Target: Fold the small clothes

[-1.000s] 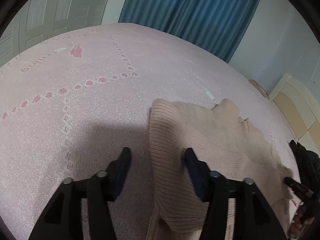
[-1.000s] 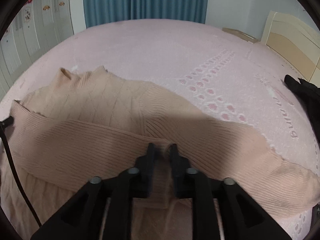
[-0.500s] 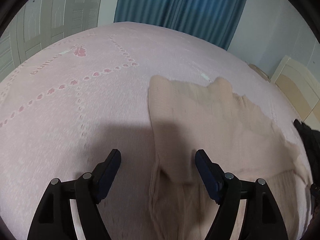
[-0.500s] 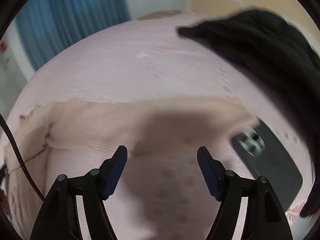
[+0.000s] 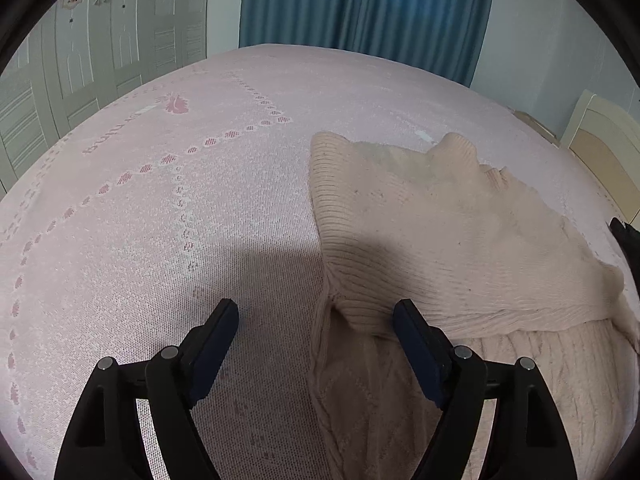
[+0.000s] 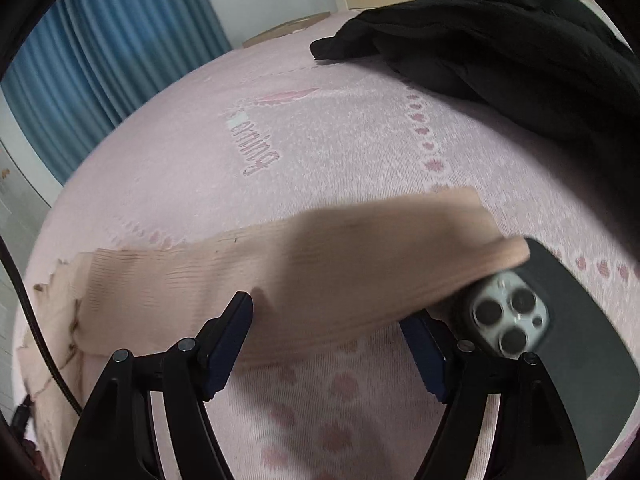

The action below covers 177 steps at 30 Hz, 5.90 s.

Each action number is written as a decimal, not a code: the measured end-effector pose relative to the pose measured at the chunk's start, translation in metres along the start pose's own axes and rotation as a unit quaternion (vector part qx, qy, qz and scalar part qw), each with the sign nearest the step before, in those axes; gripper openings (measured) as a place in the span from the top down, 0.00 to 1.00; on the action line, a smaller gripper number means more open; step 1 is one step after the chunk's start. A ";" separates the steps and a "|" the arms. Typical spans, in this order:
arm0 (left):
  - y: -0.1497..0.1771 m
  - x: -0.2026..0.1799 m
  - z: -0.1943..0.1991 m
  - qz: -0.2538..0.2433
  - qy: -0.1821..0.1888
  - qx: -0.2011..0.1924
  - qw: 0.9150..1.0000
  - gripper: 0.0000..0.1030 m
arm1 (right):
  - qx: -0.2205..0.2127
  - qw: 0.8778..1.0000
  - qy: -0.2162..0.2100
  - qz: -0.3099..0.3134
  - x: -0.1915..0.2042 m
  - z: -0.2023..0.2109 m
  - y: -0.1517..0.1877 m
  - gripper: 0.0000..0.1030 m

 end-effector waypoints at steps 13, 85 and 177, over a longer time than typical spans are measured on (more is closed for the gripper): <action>0.003 0.033 0.012 0.077 0.045 -0.012 0.996 0.23 | -0.112 0.984 0.068 0.125 0.086 0.080 -0.025 0.95; -0.028 -0.039 0.003 -0.032 0.101 0.043 0.993 0.58 | 0.006 0.983 -0.104 0.153 0.234 0.001 0.079 0.57; 0.168 0.009 0.186 -0.024 0.052 0.002 0.998 0.94 | 0.014 0.957 -0.177 0.228 0.149 0.183 0.268 0.96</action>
Point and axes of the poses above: each gripper's, at about its wrist camera, not at the fingertips, and z roughly against the way its jaws point, x to its left, y to its underside, the point moved 2 cm from there along -z, roughly the way its jaws point
